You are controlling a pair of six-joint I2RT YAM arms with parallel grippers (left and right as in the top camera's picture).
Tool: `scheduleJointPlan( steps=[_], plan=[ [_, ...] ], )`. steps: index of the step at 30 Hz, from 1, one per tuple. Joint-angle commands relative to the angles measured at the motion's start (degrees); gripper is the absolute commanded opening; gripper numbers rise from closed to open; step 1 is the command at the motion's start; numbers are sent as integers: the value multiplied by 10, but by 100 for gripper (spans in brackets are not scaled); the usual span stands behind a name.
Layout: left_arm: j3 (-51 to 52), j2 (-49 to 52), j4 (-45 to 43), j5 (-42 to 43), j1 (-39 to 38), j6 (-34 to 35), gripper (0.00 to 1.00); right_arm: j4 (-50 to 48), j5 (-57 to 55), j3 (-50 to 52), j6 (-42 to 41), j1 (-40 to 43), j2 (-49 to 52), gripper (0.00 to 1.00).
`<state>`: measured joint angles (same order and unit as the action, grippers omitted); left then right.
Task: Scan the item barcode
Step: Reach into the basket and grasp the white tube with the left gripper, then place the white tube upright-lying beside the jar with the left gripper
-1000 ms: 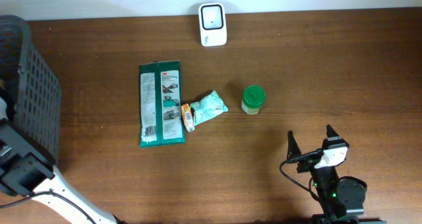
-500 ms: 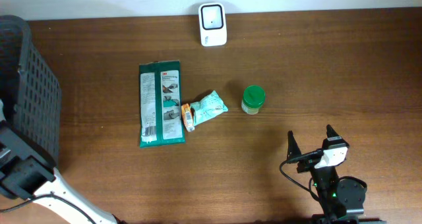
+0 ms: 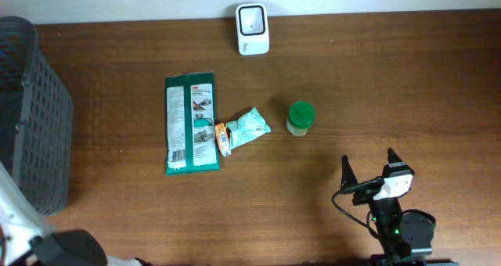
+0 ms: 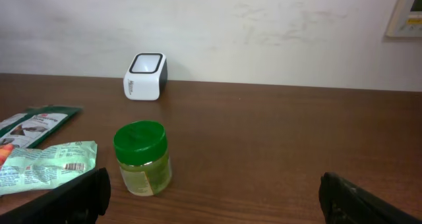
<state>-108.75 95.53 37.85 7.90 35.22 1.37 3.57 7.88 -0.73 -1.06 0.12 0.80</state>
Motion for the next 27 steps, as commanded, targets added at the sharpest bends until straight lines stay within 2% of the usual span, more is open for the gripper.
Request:
scheduleJointPlan(
  steps=[1,6,9,10,15,18,21,25,27],
  plan=[
    [-14,-56,41,119,-71,30,0,1,5,4,2,-1,-4,98],
    [-2,-44,174,123,-223,30,0,1,5,4,2,-1,-4,98],
    [24,-10,222,118,-320,30,0,1,5,4,2,-1,-4,98],
    [37,2,225,118,-349,35,0,1,5,4,2,-1,-4,98],
    [90,76,222,118,-473,169,0,1,5,4,2,-1,-4,98],
    [94,122,219,110,-522,195,0,1,5,4,2,-1,-4,98],
    [94,174,203,86,-578,260,0,1,5,4,2,-1,-4,98],
    [94,217,178,85,-634,276,0,1,5,4,2,-1,-4,98],
    [94,233,182,48,-660,326,0,1,5,4,2,-1,-4,98]
  ],
)
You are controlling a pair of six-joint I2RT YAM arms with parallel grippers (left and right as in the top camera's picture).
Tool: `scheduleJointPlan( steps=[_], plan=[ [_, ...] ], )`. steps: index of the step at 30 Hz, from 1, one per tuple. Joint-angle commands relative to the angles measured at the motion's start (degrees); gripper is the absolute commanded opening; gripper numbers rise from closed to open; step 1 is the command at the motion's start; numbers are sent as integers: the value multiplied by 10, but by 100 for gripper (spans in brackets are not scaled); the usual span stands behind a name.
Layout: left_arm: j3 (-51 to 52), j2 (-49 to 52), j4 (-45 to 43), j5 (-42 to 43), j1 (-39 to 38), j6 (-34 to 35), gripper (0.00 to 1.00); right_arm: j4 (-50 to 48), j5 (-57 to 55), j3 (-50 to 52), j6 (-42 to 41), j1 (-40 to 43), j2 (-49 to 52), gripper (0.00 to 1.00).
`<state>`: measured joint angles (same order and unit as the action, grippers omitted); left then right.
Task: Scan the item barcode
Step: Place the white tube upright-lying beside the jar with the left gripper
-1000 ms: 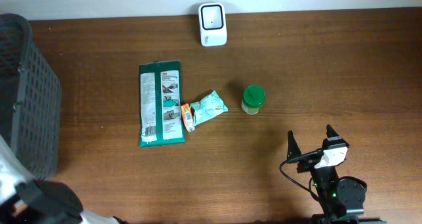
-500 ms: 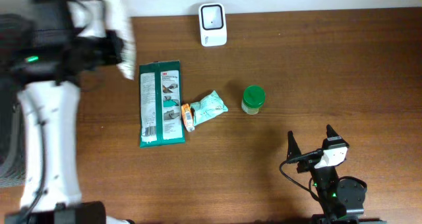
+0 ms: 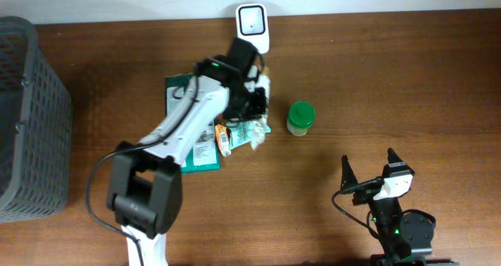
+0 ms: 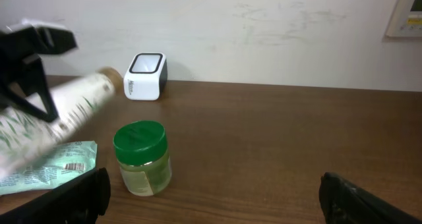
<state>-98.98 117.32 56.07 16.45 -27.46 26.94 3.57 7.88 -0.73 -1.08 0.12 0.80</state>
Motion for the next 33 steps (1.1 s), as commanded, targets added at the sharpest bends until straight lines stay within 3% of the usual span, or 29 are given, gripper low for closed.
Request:
scheduleJointPlan(
  steps=[1,7,8,10,12,13,25,33],
  plan=[
    [-4,20,2,-50,-42,90,0,1,5,4,2,-1,-4,98],
    [-4,54,-2,-58,-79,100,0,1,5,4,2,-1,-4,98],
    [-4,55,-5,-58,-82,99,15,1,5,4,2,-1,-4,98],
    [-4,55,-9,-58,-83,99,65,1,5,4,2,-1,-4,98],
    [-4,55,-12,-58,-83,99,92,1,5,4,2,-1,-4,98],
    [-4,55,-17,-58,-82,96,100,1,5,4,2,-1,-4,98],
    [-108,-33,8,-57,-10,-70,99,1,5,4,2,-1,-4,98],
    [-109,-108,52,-6,161,-183,99,1,5,4,2,-1,-4,98]
  ],
)
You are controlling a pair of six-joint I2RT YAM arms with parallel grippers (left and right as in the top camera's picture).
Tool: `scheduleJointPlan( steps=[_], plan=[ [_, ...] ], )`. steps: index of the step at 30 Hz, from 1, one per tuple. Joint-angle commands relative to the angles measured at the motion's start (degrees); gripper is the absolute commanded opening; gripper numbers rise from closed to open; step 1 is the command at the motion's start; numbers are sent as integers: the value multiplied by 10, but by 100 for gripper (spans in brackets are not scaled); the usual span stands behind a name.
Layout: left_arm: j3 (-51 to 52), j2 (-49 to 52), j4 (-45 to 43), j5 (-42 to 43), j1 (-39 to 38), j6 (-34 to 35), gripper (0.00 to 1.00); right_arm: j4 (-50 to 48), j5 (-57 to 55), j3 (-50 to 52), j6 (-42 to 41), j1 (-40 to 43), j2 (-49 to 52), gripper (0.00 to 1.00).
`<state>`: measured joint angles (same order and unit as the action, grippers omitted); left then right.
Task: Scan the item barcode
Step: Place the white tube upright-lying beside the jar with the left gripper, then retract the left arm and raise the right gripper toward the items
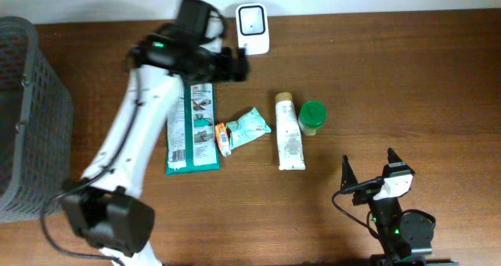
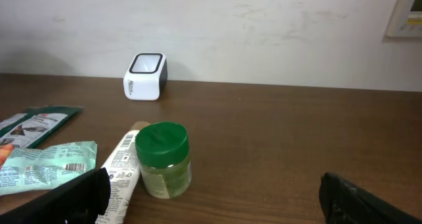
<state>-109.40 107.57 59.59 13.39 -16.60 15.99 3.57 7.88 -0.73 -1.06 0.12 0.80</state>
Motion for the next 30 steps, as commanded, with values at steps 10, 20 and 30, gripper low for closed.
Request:
scheduleJointPlan(
  steps=[10,20,30],
  plan=[
    [-4,-9,35,-17,197,-191,87,0,31,4,2,-1,-4,98],
    [-4,-9,40,-59,315,-191,99,28,57,-24,0,-1,13,99],
    [-4,-9,40,-56,320,-191,99,194,83,-300,0,-1,244,98]
  ],
)
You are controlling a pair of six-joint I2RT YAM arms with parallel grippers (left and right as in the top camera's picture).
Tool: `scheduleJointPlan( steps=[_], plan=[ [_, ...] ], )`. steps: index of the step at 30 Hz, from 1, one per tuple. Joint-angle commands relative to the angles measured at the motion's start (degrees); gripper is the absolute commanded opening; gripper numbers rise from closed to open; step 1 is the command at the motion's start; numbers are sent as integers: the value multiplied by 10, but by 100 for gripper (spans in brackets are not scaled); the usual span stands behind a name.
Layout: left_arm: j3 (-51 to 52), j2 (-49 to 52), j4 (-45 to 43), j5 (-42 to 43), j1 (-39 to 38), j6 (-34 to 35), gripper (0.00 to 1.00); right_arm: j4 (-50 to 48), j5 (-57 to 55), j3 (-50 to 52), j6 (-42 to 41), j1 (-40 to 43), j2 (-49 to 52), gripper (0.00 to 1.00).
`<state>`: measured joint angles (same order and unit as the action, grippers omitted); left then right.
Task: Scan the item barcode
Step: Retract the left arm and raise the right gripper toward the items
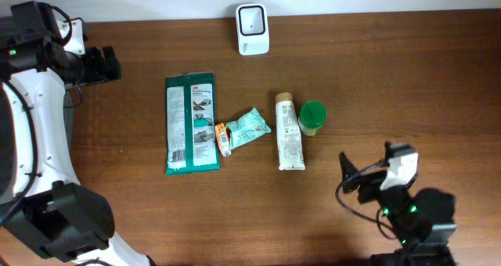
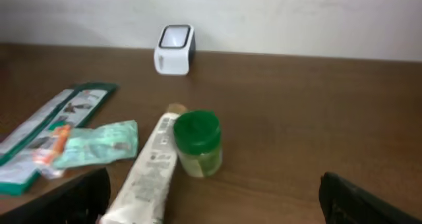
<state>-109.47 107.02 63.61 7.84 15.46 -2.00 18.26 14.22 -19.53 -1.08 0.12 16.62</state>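
The white scanner [image 1: 252, 19] stands at the table's back edge, also seen as the scanner [image 2: 175, 49] in the right wrist view. A white tube [image 1: 289, 131] lies lengthwise, touching a green-lidded jar [image 1: 311, 117] on its right. The right wrist view shows the same tube [image 2: 149, 172] and jar [image 2: 198, 143]. My left gripper [image 1: 102, 65] hangs at the far left, open and holding nothing. My right gripper [image 1: 366, 163] stands open near the front right, a short way in front of the jar. Its dark fingers [image 2: 72, 199] frame bare wood.
A long green wipes pack [image 1: 190, 124] lies left of centre. Beside it are a teal pouch [image 1: 250, 127] and a small orange item [image 1: 223, 138]. The white left arm [image 1: 31, 133] runs down the left edge. The wall rises behind the scanner.
My left gripper has gone from beside the scanner to the far left edge. The right gripper has shifted slightly and its view now looks down more steeply. Tube and jar lie as before.
At first only the pack, pouch and jar lay on the table, with the left arm off it. Then my left gripper held the white tube over the pouch. Later the tube lay beside the jar, which sat further right, and the gripper was empty near the scanner, now withdrawn left.
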Motion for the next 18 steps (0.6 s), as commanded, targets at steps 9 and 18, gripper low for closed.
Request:
scheduleJointPlan(
  steps=[9,18],
  plan=[
    [-3,-3,0,0,0,-11,99,285,19,-467,3,-1,363,98],
    [-3,-3,0,0,0,-11,99,258,1,-504,3,0,485,98]
  ],
)
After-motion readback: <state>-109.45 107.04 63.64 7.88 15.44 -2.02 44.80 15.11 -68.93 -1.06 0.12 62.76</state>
